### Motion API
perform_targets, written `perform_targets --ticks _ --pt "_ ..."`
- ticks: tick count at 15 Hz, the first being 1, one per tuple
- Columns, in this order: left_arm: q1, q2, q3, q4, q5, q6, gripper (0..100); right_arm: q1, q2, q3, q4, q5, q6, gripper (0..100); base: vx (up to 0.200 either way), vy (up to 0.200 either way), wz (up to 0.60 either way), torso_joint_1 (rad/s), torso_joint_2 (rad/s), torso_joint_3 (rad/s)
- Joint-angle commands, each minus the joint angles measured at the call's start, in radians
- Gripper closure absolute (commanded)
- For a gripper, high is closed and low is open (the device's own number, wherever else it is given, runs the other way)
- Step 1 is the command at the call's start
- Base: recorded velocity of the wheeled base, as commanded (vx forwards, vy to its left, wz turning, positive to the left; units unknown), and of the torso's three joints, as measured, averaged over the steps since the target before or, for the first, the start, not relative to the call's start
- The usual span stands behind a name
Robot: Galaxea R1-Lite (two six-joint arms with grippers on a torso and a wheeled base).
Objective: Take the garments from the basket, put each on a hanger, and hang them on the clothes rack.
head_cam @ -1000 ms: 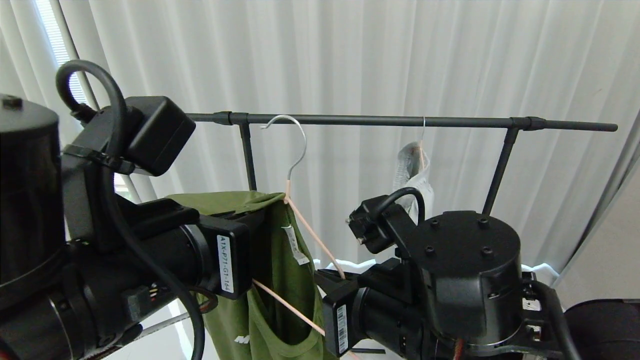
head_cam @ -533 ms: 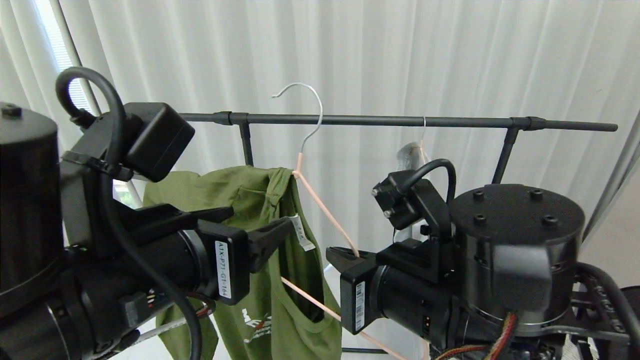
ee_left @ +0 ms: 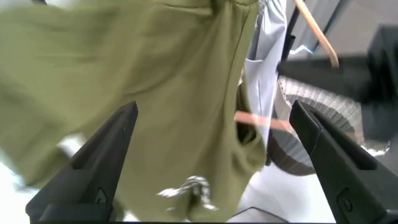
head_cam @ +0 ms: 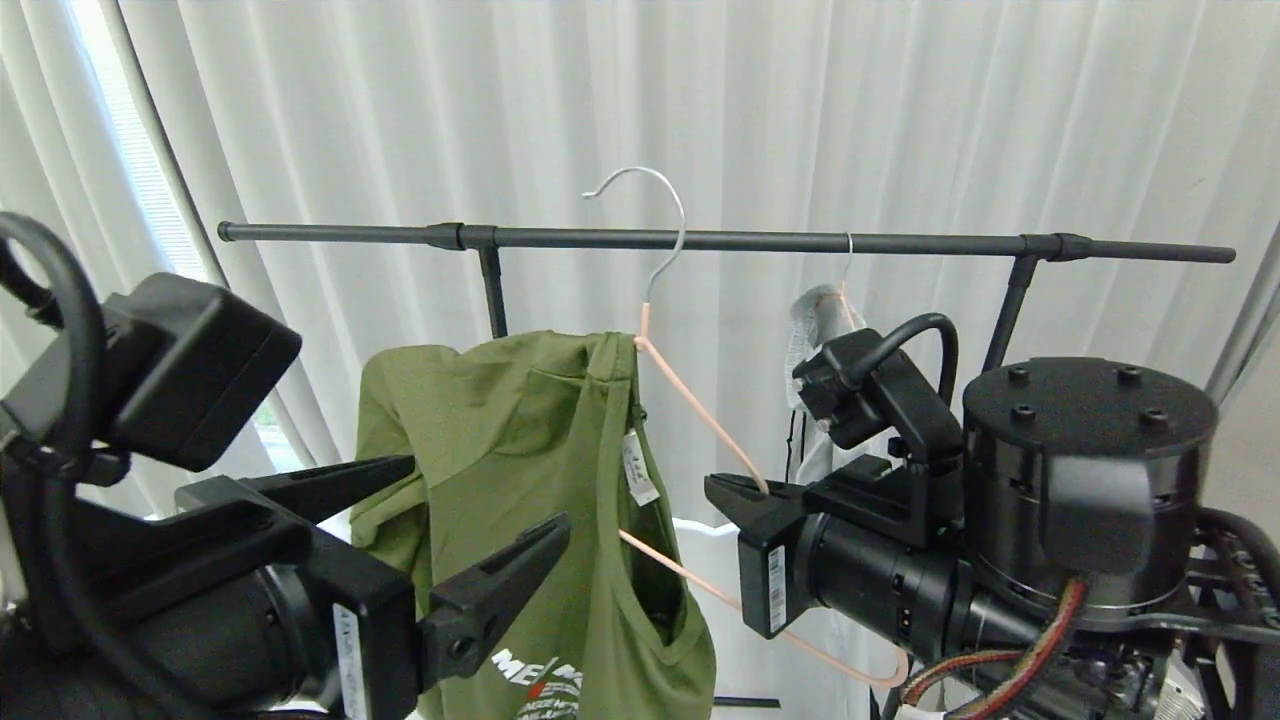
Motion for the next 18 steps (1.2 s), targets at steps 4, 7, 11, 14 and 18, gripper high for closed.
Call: perform_targets --ticks 4,7,11,14,18 --pt "0.001 -0.127 0.078 -0.001 -0.042 0.127 0 0.011 -0.154 0.236 -0.038 0.019 -0.055 100 0.0 0.0 0.0 0.0 0.0 0.0" --pt "-0.002 -0.14 0.124 -0.001 -0.208 0.138 0 0.105 -0.234 0.388 -0.069 0.016 -0.087 100 0.0 0.0 0.0 0.0 0.0 0.0" --pt "0.0 -0.133 0.162 -0.001 -0.415 0.141 0 0.197 -0.26 0.475 -0.122 -0.002 -0.145 100 0.0 0.0 0.0 0.0 0.0 0.0" --pt "-0.003 -0.139 0.224 -0.001 -0.495 0.193 0 0.217 -0.276 0.497 -0.139 -0.002 -0.193 100 0.0 0.0 0.0 0.0 0.0 0.0" --pt "-0.018 -0.137 0.267 -0.002 -0.538 0.237 0 0.295 -0.272 0.509 -0.139 0.001 -0.21 100 0.0 0.0 0.0 0.0 0.0 0.0"
